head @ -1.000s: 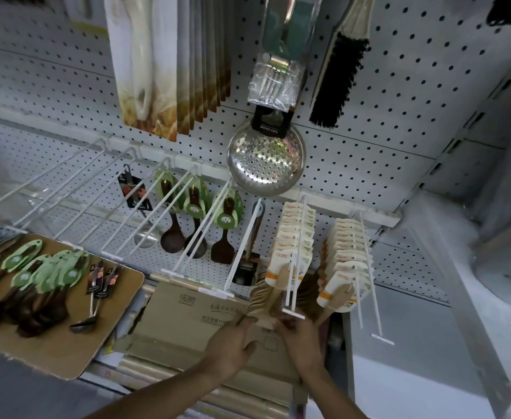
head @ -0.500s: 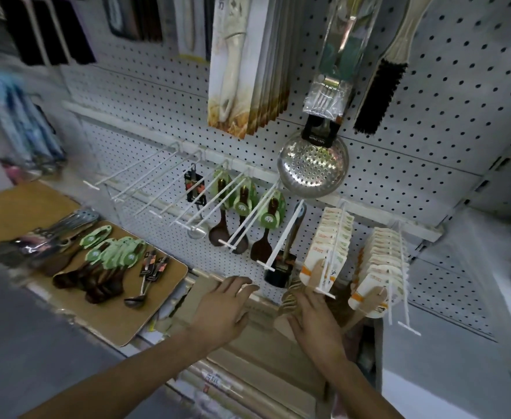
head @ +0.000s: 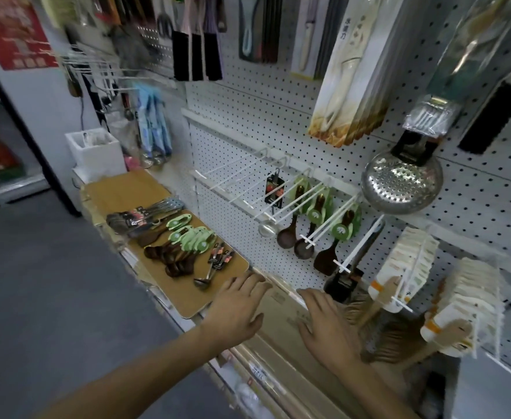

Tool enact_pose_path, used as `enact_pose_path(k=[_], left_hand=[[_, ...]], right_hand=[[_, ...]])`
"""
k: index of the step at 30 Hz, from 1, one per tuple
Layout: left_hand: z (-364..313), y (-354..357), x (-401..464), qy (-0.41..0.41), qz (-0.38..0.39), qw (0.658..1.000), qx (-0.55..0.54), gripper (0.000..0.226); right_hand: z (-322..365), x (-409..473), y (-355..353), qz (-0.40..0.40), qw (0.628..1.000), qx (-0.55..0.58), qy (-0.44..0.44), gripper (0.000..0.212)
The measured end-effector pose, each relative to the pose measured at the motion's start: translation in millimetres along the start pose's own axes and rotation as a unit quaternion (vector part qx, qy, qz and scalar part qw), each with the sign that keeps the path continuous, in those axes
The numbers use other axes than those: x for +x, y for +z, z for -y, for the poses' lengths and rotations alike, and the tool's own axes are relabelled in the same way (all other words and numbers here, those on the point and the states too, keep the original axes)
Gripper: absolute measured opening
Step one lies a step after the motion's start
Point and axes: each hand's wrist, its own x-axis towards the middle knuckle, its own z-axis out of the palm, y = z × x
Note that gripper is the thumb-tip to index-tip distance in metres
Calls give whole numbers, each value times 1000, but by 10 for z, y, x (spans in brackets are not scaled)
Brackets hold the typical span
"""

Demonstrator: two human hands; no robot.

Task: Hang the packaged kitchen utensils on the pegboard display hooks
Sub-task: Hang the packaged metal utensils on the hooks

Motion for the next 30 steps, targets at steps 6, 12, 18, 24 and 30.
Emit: enact_pose_path(k=[6,12,18,24,30], left_hand=[[357,-222,-265,-25,-15,999,15,53],[877,-378,-484,-49,-15,999,14,50],[1555,-613,-769,-62,-24,998,7,52],[2414,-880,-1094,-64,-26,998,12,54],[3205,-1094,-1392,-66,-39,997,11,47]], right_hand=[[400,199,91,6,1000,4,-30,55],[890,496,211,-3,999,16,-35,55],[1569,786,409,-13,1000,13,-24,53],[2351,1168,652,-18,1000,8,-22,51],[3048,1538,845,-7,1000,4,-27,51]])
